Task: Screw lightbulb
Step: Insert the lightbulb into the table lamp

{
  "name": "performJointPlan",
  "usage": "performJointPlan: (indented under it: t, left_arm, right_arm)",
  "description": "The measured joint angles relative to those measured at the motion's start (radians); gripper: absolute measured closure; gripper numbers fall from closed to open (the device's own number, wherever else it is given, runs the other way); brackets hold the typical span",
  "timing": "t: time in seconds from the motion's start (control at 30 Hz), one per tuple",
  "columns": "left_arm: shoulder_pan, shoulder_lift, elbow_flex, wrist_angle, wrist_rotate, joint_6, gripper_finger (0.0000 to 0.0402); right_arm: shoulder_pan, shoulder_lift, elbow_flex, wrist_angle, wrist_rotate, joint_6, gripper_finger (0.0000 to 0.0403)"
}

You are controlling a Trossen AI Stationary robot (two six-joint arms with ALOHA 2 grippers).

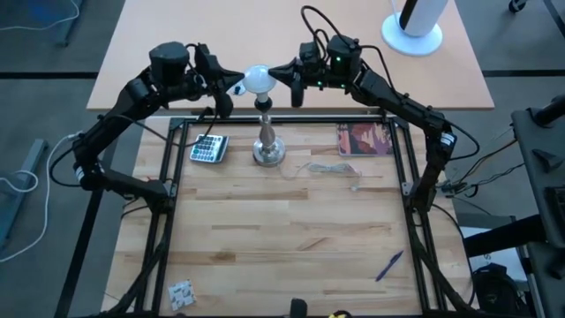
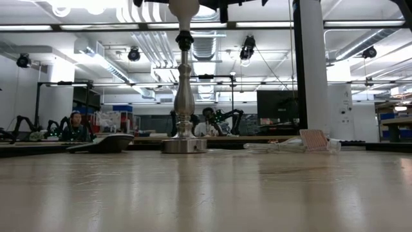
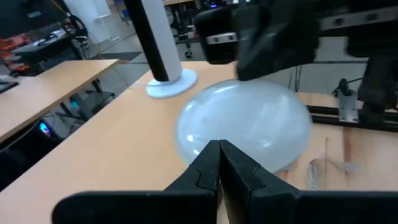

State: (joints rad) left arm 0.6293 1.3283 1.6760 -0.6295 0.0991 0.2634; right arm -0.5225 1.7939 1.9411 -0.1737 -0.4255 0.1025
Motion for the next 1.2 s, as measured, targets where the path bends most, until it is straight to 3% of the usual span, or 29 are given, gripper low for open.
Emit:
performJointPlan:
  t: [0.4, 0.73, 0.9, 1.2]
  left_arm:
    - [0.005, 0.02, -0.003, 0.116, -0.005, 0.006, 0.0401]
    - [0.004, -0.073, 0.013, 0.114, 0.0, 0.008, 0.0401]
    - [0.001, -0.117, 0.01, 0.051, 0.133, -0.049, 0.0401]
    - [-0.019, -0.078, -0.01, 0.017, 0.145, -0.064, 0.0402]
  right_arm:
    - [0.014, -0.005, 0.017, -0.018, -0.033, -0.008, 0.0403]
    - [0.005, -0.012, 0.064, -0.027, 0.008, -0.029, 0.0403]
    - [0.004, -0.01, 0.074, -0.038, 0.043, -0.055, 0.0403]
    - [-0.001, 0.011, 0.069, -0.034, 0.06, -0.078, 0.0403]
